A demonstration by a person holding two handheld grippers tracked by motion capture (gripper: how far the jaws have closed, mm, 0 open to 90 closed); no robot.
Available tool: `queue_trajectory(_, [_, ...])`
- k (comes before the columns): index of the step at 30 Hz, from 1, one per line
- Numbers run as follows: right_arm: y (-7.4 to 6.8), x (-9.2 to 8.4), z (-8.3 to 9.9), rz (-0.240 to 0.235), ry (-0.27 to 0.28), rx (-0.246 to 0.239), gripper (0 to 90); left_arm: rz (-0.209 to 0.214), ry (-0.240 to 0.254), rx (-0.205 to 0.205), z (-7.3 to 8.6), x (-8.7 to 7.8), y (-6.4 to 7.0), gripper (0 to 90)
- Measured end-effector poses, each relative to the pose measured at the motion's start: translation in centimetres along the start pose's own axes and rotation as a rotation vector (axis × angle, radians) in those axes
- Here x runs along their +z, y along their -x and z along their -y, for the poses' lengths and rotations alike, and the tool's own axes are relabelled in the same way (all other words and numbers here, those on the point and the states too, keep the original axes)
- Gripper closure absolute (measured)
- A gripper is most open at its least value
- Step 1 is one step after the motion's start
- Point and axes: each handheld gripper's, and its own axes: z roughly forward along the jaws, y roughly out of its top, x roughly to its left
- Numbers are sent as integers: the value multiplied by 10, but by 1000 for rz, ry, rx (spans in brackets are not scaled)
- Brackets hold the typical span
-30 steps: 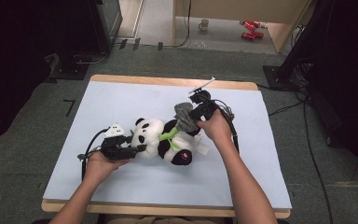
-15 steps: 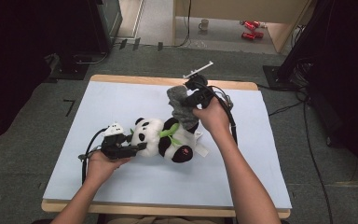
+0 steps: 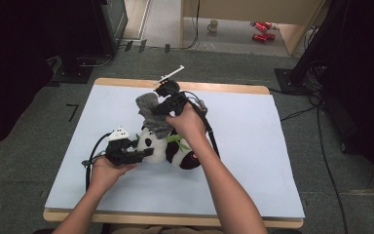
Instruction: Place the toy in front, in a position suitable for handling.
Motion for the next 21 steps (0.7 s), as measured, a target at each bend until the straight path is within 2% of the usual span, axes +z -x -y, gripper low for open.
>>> queue_trajectory(5, [-16,24,5,-22,-41,-19,775,-5,0,-2,0,0,0,396])
queue_trajectory(8, [-16,39,16,-9,-93,-20,774,-7,-5,-6,-1,0,0,396])
queue_trajectory(10, [-10,45,25,-11,-92,-8,772,-5,-14,-9,0,1,-1,397])
queue_trajectory(12, [-3,43,33,-26,-69,22,770,-4,-18,-13,0,2,-1,400])
queue_trajectory(13, [0,41,36,-23,-61,18,770,-6,-20,-11,-1,2,0,402])
queue_trajectory(16, [5,36,44,-1,-47,3,770,-8,-28,-7,-2,3,1,403])
queue_trajectory(19, [15,26,49,46,-47,13,771,0,-27,-20,-2,3,-2,404])
queue_trajectory(21, [22,21,53,57,-54,33,773,0,-27,-21,-1,3,-2,406])
